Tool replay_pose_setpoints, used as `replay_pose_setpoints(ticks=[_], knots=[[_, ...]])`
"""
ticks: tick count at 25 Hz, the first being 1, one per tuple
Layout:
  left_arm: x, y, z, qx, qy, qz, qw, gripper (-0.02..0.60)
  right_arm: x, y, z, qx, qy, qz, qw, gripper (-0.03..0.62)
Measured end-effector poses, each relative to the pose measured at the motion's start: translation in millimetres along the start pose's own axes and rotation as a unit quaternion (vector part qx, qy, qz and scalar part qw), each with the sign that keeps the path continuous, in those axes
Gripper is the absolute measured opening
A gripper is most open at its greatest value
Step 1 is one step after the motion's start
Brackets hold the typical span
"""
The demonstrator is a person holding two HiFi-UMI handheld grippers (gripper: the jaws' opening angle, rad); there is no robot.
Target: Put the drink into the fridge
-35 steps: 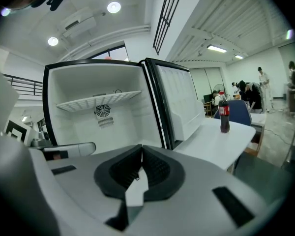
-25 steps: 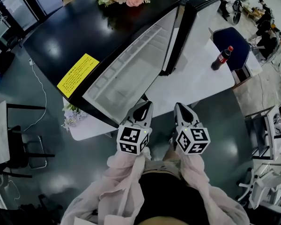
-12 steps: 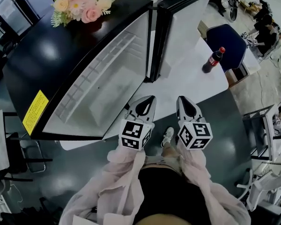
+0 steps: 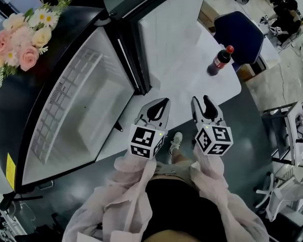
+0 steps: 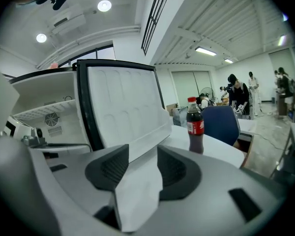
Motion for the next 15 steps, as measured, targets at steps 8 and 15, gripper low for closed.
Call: replay_pose_setpoints(ticks=[8, 15], knots=[[75, 20, -11, -0.012, 0.004, 0.039, 0.9992, 0.012, 33, 7, -81, 0.003, 0.029, 0.027, 0.999, 0.247], [132, 36, -13, -0.011, -0.007, 0.068, 0.9976, 0.012, 69, 7, -140, 0.001, 0.043, 0.044, 0.998, 0.307]])
Point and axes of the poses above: the fingertips, and each gripper's own axes: x forward along the fingers, z to its left, y out of its underside, the point moved 3 cm from there along -x, backward along the fingers, and after that the axes turned 1 degree about -y, right-handed, at the moved point
